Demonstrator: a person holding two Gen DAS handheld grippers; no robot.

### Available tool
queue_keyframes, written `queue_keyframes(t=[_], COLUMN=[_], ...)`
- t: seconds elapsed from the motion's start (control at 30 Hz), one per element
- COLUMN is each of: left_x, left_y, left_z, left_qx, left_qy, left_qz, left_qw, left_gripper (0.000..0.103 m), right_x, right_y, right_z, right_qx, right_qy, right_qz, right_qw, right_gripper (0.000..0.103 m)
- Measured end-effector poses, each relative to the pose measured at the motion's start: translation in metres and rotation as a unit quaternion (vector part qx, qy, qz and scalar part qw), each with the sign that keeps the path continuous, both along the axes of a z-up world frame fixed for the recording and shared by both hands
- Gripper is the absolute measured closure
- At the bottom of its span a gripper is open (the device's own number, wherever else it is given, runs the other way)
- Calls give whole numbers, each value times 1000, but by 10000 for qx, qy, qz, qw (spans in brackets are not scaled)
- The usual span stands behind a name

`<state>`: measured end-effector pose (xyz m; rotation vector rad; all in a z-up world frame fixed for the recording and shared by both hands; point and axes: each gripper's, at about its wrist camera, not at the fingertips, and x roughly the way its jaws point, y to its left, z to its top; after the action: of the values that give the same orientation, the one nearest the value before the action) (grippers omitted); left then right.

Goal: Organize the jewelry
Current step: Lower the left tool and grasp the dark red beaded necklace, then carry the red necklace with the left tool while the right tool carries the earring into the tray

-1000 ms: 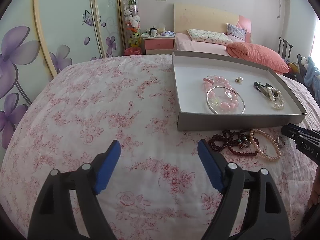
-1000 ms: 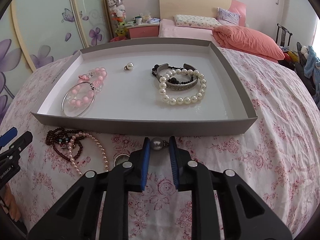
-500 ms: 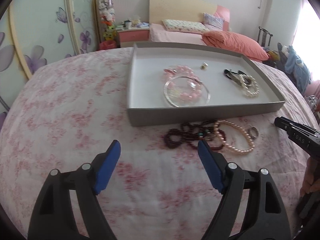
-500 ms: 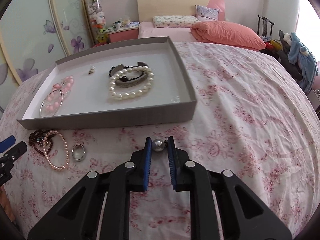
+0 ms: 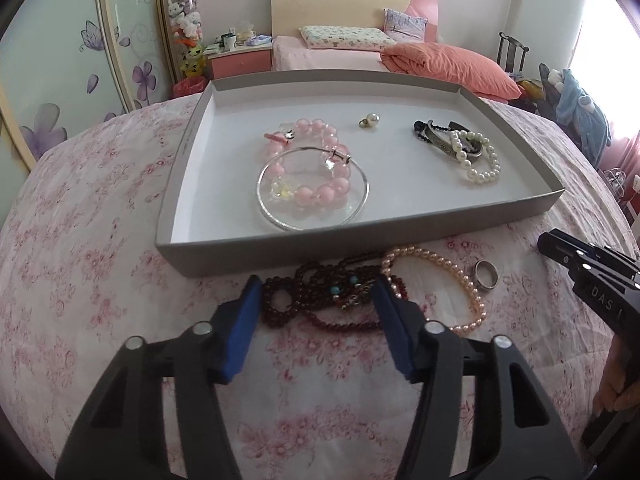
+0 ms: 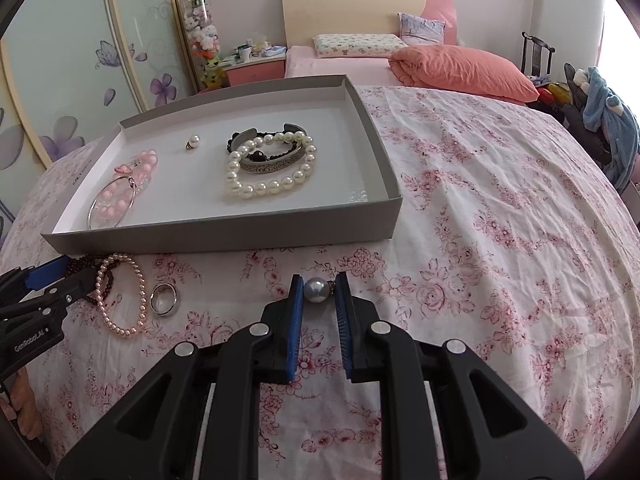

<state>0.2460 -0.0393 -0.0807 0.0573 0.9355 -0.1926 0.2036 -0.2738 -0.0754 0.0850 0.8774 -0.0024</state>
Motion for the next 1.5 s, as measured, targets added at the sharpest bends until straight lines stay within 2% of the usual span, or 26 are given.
queue_keyframes(t=[0.07, 0.13, 0.27, 0.6, 0.73, 0.83, 0.9, 1.07, 1.5], left_x=[-1, -3, -5, -20, -24, -26, -26, -25, -27], left_y=[-3, -5, -2, 42, 45, 41, 39, 42, 45], left_z=[1, 1, 0, 4, 3, 3, 3, 2, 2], left_qx=[-59, -103, -80, 4, 56, 62, 110, 78, 36], left_qy=[-31, -39, -55, 18, 14, -14, -46, -85, -173], left_qz=[-86, -167, -154, 150, 155, 118, 125, 198, 285], left_qw=[9999, 9998, 9998, 9999, 9999, 9999, 9999, 9997, 9994], left_gripper=[73, 84, 89, 90, 86, 79, 79, 89, 90], right_x=[1, 1, 2, 1, 2, 3, 3, 2, 2], right_y=[0, -1, -1, 7, 9, 9, 9, 9, 7], right_z=[0, 0, 0, 1, 0, 0, 0, -1, -1], right_qx=[7, 18, 32, -21, -55, -56, -50, -14, -16], right_qy=[1, 1, 1, 4, 9, 10, 11, 10, 11], right_qz=[9, 11, 11, 136, 159, 159, 160, 169, 174], right_qw=[10000, 10000, 10000, 9999, 9999, 9999, 9999, 9999, 9998], right_gripper=[86, 86, 86, 86, 85, 85, 85, 85, 86])
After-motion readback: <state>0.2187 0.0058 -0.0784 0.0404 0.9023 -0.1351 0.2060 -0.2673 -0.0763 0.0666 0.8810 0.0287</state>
